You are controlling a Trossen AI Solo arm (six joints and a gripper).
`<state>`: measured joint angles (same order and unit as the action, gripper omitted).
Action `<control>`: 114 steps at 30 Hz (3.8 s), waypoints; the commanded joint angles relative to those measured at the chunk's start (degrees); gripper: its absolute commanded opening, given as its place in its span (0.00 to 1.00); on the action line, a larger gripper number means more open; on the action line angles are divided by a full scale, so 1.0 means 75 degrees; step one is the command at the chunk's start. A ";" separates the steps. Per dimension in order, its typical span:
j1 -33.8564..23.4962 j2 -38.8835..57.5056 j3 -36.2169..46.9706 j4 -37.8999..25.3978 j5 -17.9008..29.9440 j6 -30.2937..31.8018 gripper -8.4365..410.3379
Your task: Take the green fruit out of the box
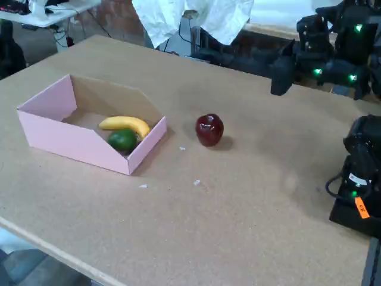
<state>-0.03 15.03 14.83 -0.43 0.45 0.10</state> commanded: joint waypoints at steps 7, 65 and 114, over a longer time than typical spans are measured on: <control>0.0000 -0.0003 0.0006 0.0026 -0.0003 -0.0017 0.02; 0.0242 0.9069 0.9600 -0.5837 0.0119 -0.1469 0.70; 0.1335 1.4796 1.3452 -0.7201 -0.0216 -0.4774 0.70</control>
<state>9.45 125.97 115.70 -55.13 -0.84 -37.06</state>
